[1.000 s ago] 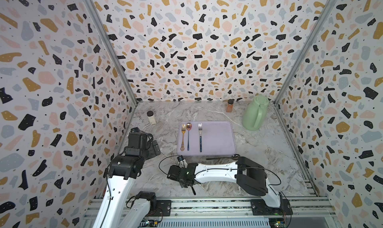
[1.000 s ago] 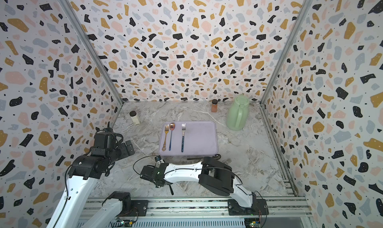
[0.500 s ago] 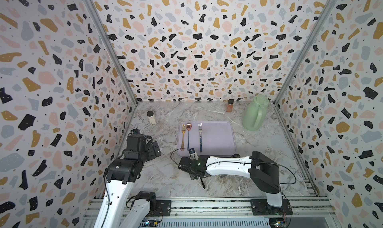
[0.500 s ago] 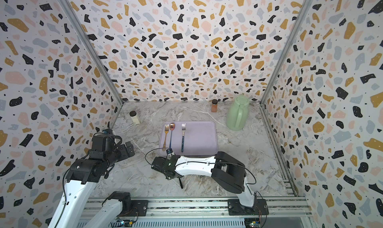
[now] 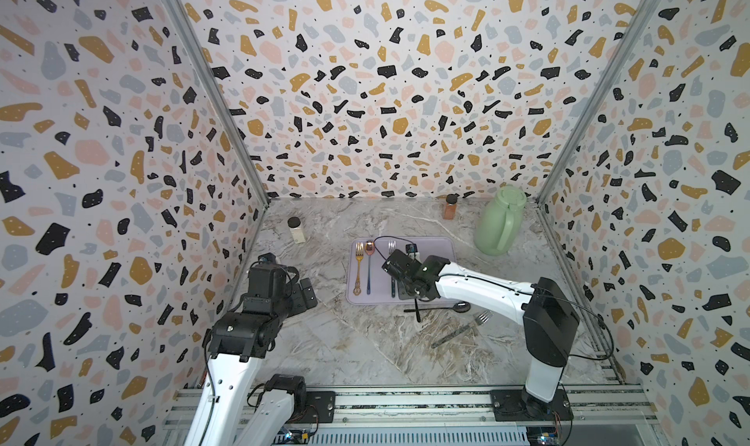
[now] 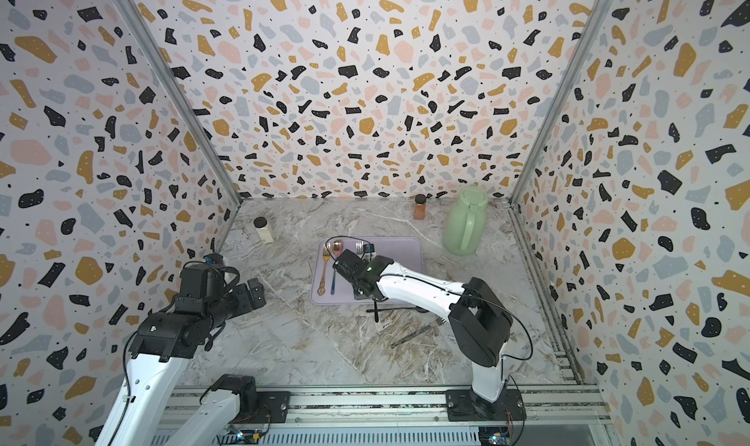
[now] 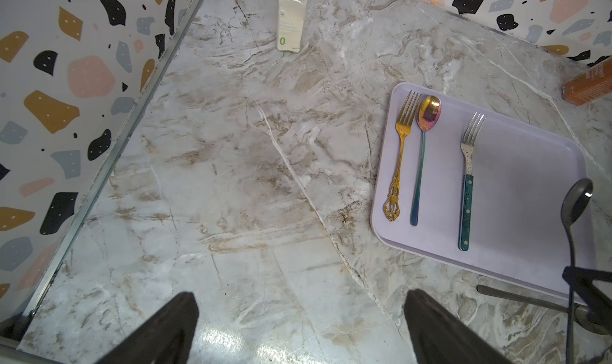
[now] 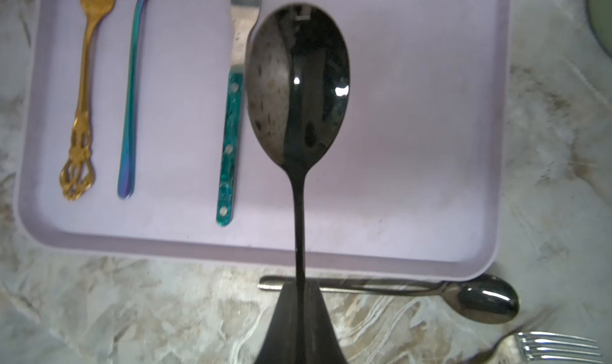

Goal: Set the spoon and fork side by side
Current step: Place the spoon on the tray.

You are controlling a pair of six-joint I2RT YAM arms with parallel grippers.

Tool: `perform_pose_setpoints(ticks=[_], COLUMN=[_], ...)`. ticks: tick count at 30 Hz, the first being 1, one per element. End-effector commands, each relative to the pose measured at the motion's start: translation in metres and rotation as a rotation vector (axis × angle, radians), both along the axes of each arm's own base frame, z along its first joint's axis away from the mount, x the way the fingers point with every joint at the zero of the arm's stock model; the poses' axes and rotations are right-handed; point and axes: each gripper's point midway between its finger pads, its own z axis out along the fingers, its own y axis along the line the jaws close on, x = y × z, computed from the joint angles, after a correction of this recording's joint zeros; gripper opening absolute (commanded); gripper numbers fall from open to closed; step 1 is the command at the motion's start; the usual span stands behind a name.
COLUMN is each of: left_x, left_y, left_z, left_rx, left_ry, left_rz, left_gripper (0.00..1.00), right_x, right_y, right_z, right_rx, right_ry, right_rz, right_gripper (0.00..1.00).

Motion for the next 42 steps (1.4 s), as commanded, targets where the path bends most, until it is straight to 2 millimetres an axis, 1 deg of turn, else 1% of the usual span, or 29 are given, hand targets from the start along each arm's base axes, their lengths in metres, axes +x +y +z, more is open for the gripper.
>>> perform_pose_setpoints(ticks=[1, 6, 8, 13, 16, 20, 22, 29, 33, 42], left_x=[0.004, 0.005, 0.005, 0.004, 0.004, 0.005, 0.005, 0.006, 0.006, 0.006], left_y=[-0.001, -0.002, -0.003, -0.006, -0.005, -0.007, -0.007, -0.009, -0.009, -0.010], left_z=[0.002, 0.002, 0.001, 0.002, 0.004, 0.003, 0.003, 0.002, 0.002, 0.001], left_rx=[-0.008, -0.010, -0.013, -0.028, -0.027, -0.032, -0.035, -0.040, -0.041, -0.046], left_ry=[-0.028, -0.028, -0.029, -0.037, -0.047, -0.045, -0.043, -0.042, -0.043, -0.041], left_rz=[-0.008, -0.012, -0.015, -0.024, -0.025, -0.028, -0.032, -0.039, -0.037, -0.040], left_gripper=[1.00, 1.00, 1.00, 1.00, 1.00, 1.00, 1.00, 1.00, 1.00, 1.00], right_x=[0.024, 0.052, 0.059, 0.072, 0.079, 0.085, 0.088, 0.100, 0.102, 0.106], right_y=[-0.001, -0.006, -0.005, 0.009, 0.018, 0.027, 0.028, 0.026, 0.024, 0.029], right_z=[0.016, 0.002, -0.005, -0.018, -0.030, -0.047, -0.051, -0.055, -0.059, -0.064], right_rx=[-0.003, -0.009, -0.004, 0.006, 0.015, 0.017, 0.014, 0.010, 0.007, 0.012], right_ry=[-0.025, 0.008, 0.025, 0.043, 0.066, 0.094, 0.097, 0.088, 0.093, 0.101], right_rz=[-0.011, -0.058, -0.068, -0.068, -0.065, -0.070, -0.073, -0.091, -0.095, -0.083], right_gripper=[0.05, 0.05, 0.04, 0.04, 0.04, 0.04, 0.03, 0.03, 0.03, 0.03])
